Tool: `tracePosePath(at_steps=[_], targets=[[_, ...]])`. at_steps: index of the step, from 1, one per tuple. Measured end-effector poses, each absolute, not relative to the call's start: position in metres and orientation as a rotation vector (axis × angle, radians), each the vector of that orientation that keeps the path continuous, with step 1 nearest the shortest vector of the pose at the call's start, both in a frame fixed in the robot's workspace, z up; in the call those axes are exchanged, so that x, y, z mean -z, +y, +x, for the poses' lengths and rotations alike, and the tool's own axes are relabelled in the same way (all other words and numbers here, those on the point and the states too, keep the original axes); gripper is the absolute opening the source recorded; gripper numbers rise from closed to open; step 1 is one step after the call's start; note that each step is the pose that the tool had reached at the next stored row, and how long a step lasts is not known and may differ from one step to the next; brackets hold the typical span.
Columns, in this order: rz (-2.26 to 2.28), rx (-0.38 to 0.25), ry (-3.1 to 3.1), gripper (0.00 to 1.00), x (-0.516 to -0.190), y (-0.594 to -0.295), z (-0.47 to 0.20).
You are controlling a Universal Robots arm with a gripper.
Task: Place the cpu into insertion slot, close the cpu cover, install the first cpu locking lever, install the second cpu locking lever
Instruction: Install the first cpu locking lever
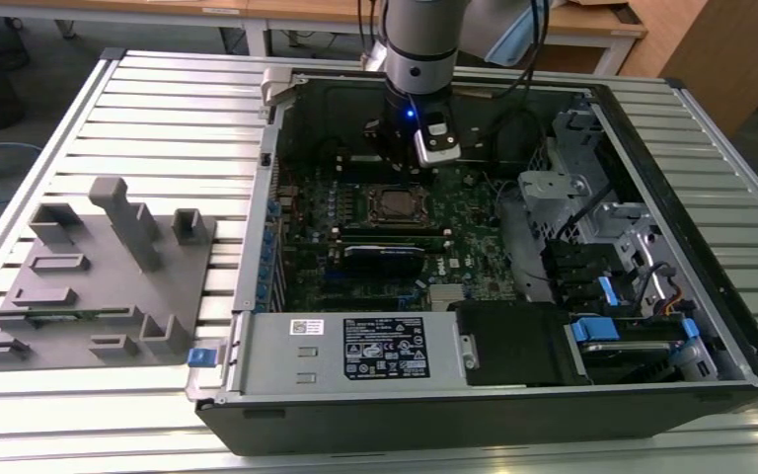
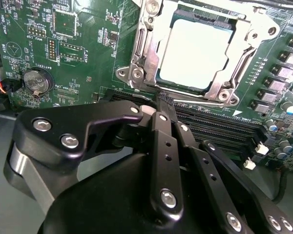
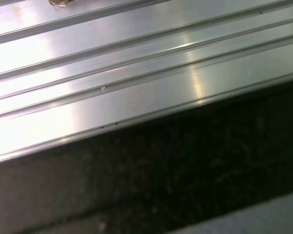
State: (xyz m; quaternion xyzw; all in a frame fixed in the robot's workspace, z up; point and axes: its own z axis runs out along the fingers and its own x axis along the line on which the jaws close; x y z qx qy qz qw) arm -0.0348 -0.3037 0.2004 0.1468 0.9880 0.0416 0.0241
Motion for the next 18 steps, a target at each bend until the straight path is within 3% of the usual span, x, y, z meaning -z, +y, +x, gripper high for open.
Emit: tracePosePath(at_steps=[18], targets=[[0.461, -0.141, 3.014, 0.11, -0.2046, -0.3036, -0.039]])
